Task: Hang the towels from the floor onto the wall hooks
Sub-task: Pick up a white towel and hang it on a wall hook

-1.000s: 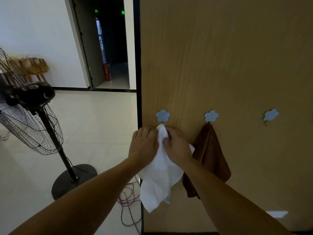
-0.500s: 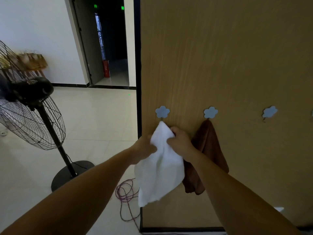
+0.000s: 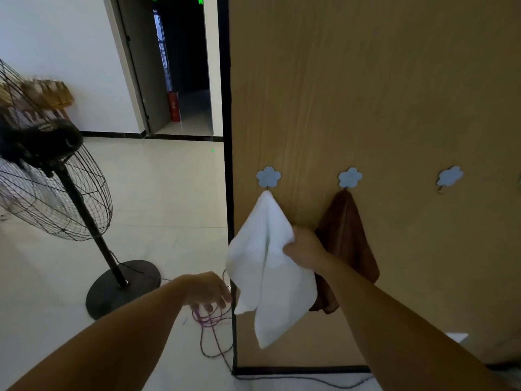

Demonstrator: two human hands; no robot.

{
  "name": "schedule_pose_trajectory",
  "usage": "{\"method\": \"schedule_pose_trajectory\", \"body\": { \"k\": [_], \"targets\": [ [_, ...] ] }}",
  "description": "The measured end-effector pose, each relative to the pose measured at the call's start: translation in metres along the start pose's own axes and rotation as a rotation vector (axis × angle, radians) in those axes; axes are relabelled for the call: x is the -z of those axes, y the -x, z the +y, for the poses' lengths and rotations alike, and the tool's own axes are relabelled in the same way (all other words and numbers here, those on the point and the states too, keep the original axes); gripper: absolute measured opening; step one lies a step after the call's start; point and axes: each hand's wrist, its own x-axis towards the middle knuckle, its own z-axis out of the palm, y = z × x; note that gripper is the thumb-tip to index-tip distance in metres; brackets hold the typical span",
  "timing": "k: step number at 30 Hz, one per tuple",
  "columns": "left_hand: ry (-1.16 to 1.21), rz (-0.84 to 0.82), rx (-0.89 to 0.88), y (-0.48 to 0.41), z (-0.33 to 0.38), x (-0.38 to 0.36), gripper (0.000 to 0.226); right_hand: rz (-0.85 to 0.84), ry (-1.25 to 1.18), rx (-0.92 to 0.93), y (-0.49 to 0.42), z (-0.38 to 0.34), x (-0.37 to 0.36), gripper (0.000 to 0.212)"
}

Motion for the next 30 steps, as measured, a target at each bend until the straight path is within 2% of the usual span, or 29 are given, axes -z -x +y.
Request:
{"method": "schedule_pose_trajectory", "body": {
  "k": [2,4,6,8,9,11,13,14,17,19,21,23,24,28,30],
  "targets": [
    [-0.064,0.203,-0.027,-0.005,-0.001,0.004,0.03,0.034,0.001,0.034,-0.001,-0.001,0.001,0.013],
    [-0.116,0.577,-0.061,-0.005,0.007,0.013,0.025,0.12,-0.001,0.051,-0.003,-0.007,0.001,0.008],
    [0.104,0.957,-0.153,0.005,0.021,0.025,0.015,0.216,0.001,0.064,-0.006,-0.017,0.001,0.009],
    [0.255,1.176,-0.397,0.017,0.039,0.031,0.011,0.297,-0.01,0.091,-0.007,-0.025,-0.002,0.014],
    [0.229,1.2,-0.541,0.023,0.05,0.031,0.016,0.336,-0.02,0.102,-0.007,-0.027,-0.003,0.017],
    [0.103,1.145,-0.736,0.029,0.076,0.03,0.035,0.401,-0.038,0.12,-0.006,-0.03,-0.005,0.019],
    [0.019,1.028,-0.714,0.024,0.099,0.033,0.052,0.44,-0.065,0.146,-0.006,-0.034,-0.003,0.019],
    [0.009,0.982,-0.675,0.021,0.108,0.036,0.051,0.453,-0.084,0.161,-0.007,-0.036,-0.001,0.02],
    [0.028,1.009,-0.667,0.014,0.123,0.041,0.024,0.494,-0.103,0.212,-0.01,-0.042,0.003,0.026],
    [0.117,0.971,-0.663,0.012,0.12,0.045,0.019,0.515,-0.128,0.247,-0.008,-0.042,0.004,0.031],
    [0.179,0.746,-0.666,0.01,0.112,0.044,0.027,0.517,-0.183,0.265,-0.004,-0.038,0.007,0.03],
    [0.359,0.468,-0.62,0.011,0.103,0.036,0.037,0.493,-0.219,0.26,-0.001,-0.036,0.009,0.034],
    [0.45,0.394,-0.596,0.012,0.098,0.033,0.037,0.479,-0.224,0.261,0.0,-0.035,0.009,0.036],
    [0.75,0.382,-0.607,0.025,0.095,0.039,0.023,0.386,-0.201,0.252,0.003,-0.037,0.016,0.031],
    [0.794,0.346,-0.674,0.038,0.102,0.05,0.019,0.273,-0.25,0.199,0.005,-0.04,0.023,0.033]
  ]
}}
